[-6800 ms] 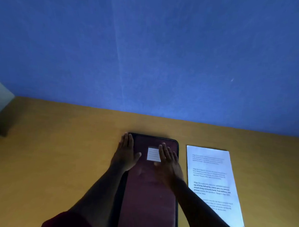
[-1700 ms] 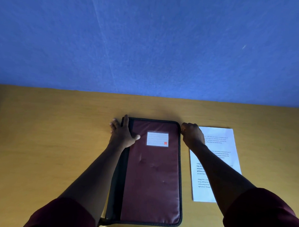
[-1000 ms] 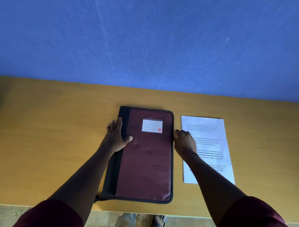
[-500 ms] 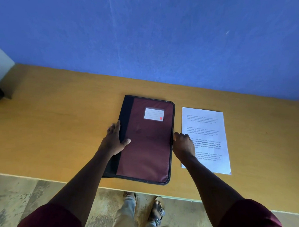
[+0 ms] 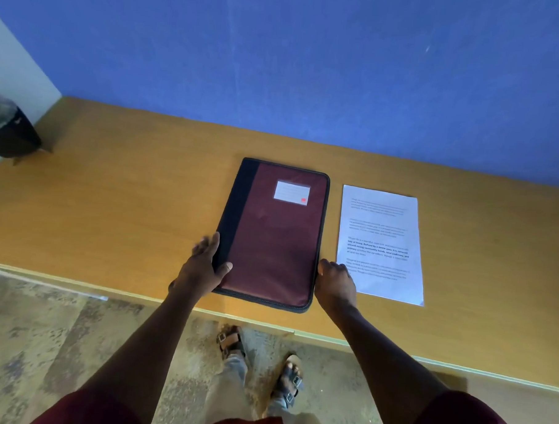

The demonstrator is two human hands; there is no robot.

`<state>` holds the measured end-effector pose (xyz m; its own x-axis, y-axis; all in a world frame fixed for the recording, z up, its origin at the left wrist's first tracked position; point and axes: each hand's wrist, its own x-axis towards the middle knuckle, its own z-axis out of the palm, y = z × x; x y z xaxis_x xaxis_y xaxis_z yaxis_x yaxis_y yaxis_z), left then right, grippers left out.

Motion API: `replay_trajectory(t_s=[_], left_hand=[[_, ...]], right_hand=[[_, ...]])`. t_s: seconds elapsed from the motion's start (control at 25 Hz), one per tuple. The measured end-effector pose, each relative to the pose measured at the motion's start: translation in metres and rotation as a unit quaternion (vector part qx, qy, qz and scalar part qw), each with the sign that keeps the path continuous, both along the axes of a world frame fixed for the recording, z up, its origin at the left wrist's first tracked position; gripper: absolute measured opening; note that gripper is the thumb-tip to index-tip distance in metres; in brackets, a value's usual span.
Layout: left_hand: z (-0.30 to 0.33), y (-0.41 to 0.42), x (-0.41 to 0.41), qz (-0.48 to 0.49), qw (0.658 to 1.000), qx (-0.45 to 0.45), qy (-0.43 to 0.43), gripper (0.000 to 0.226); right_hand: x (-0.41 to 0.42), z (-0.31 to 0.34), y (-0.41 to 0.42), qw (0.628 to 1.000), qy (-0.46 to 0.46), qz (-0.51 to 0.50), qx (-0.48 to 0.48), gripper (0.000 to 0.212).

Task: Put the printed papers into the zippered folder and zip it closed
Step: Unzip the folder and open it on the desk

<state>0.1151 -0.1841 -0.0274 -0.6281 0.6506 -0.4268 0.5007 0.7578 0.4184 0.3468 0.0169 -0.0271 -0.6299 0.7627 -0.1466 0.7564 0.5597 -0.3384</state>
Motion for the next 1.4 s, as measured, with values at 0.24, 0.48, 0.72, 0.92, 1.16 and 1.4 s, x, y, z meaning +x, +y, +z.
replay_trajectory(t_s=[0.24, 0.48, 0.72, 0.92, 1.16, 1.4], left_hand=[[0.001, -0.010, 0.009, 0.001, 1.000, 0.005, -0.002, 0.089], [-0.003, -0.018, 0.006, -0.022, 1.000, 0.018, 0.002, 0.091], [-0.010, -0.040, 0.007, -0.058, 0.998, 0.036, 0.007, 0.089], [-0.009, -0.054, 0.002, -0.096, 0.993, 0.072, 0.023, 0.086], [-0.005, -0.080, -0.027, -0.164, 0.985, 0.033, 0.043, 0.086], [-0.002, -0.088, -0.049, -0.186, 0.980, 0.062, -0.032, 0.077]], right_hand=[[0.019, -0.001, -0.026, 1.000, 0.007, -0.008, -0.029, 0.010], [0.032, -0.005, -0.057, 0.997, 0.011, -0.060, -0.051, 0.013], [0.031, -0.004, -0.093, 0.985, 0.036, -0.139, -0.096, 0.010], [0.020, 0.004, -0.116, 0.977, 0.032, -0.191, -0.093, 0.008], [-0.009, 0.009, -0.148, 0.976, 0.043, -0.188, -0.102, 0.010], [-0.038, 0.013, -0.165, 0.978, 0.048, -0.181, -0.093, 0.009]])
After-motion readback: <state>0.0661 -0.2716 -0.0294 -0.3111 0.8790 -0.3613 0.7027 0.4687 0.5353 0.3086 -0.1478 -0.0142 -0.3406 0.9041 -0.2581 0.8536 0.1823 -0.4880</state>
